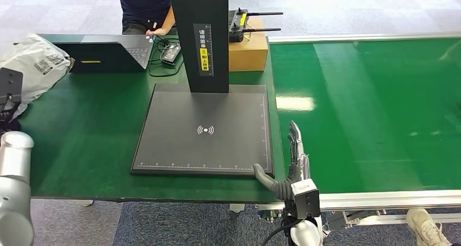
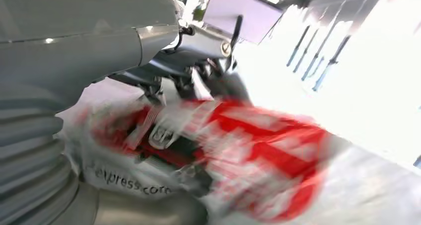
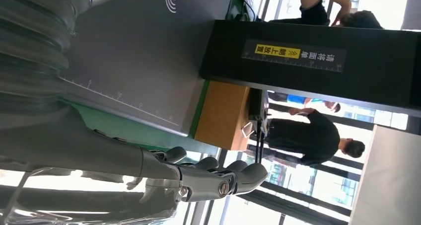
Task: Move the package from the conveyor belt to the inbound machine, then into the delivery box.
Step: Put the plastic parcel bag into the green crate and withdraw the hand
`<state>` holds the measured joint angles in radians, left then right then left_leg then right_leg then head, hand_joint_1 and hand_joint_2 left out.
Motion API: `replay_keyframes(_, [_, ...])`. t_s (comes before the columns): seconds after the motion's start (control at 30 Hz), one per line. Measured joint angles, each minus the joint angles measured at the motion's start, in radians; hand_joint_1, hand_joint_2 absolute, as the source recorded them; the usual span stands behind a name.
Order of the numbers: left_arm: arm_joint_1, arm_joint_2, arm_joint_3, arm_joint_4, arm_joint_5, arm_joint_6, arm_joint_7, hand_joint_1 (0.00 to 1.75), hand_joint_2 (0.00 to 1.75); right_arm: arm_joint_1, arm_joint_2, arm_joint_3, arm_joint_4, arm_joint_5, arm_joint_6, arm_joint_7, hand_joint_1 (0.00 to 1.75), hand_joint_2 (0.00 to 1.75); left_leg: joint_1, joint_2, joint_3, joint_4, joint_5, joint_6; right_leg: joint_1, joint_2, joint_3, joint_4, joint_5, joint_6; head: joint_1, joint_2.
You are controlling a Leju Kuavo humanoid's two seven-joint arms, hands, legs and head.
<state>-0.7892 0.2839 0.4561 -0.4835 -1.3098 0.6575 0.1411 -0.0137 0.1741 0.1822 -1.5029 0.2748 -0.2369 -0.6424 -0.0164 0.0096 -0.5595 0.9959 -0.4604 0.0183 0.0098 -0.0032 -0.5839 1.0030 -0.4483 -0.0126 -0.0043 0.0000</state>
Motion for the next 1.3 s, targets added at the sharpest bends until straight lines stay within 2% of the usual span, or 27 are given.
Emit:
replay_keyframes(0.2, [-0.052, 0.007, 0.001, 0.06, -0.014, -0.032, 0.013, 0.0, 1.75, -0.024, 0.008, 0.005, 0.016, -0.004, 0.002, 0.004, 0.0, 1.75, 0.0, 0.0, 0.0, 0.0, 0.0, 0.0, 0.0, 0.0, 0.0, 0.0, 0.0, 0.0, 0.0, 0.0])
replay_keyframes(0.47, [-0.082, 0.0, 0.0, 0.084, -0.01, -0.054, -0.051, 0.0, 1.75, -0.045, 0.014, 0.005, 0.037, -0.004, 0.006, 0.007, 0.0, 1.75, 0.0, 0.0, 0.0, 0.0, 0.0, 0.0, 0.0, 0.0, -0.001, 0.0, 0.0, 0.0, 0.0, 0.0])
replay_keyframes(0.57, [-0.096, -0.013, 0.0, 0.088, 0.02, -0.062, -0.113, 0.0, 1.75, -0.05, 0.014, 0.004, 0.046, -0.005, 0.005, 0.003, 0.0, 1.75, 0.0, 0.0, 0.0, 0.001, 0.0, 0.0, 0.0, 0.0, -0.001, 0.0, 0.0, 0.0, 0.0, 0.0])
replay_keyframes(0.8, [-0.111, -0.082, -0.018, 0.064, 0.156, -0.125, -0.337, 0.0, 1.75, -0.055, 0.014, 0.0, 0.063, -0.018, 0.003, -0.018, 0.0, 1.75, 0.0, 0.0, 0.0, 0.001, 0.0, 0.0, 0.0, 0.0, -0.001, 0.0, 0.0, 0.0, 0.0, 0.0])
replay_keyframes(1.07, [-0.095, -0.144, -0.154, -0.046, 0.333, -0.165, -0.407, 0.0, 1.75, -0.055, 0.014, -0.013, 0.081, -0.026, 0.003, -0.031, 0.0, 1.75, 0.0, 0.0, -0.001, 0.001, 0.0, 0.0, -0.001, 0.0, -0.001, 0.0, 0.0, 0.0, 0.0, 0.0])
replay_keyframes(1.3, [-0.069, -0.17, -0.28, -0.141, 0.456, -0.189, -0.437, 0.0, 1.75, -0.047, 0.014, -0.023, 0.086, -0.032, -0.01, -0.042, 0.0, 1.75, 0.0, 0.0, 0.0, 0.001, 0.0, 0.0, 0.0, 0.0, -0.001, 0.0, 0.0, 0.0, 0.0, 0.0])
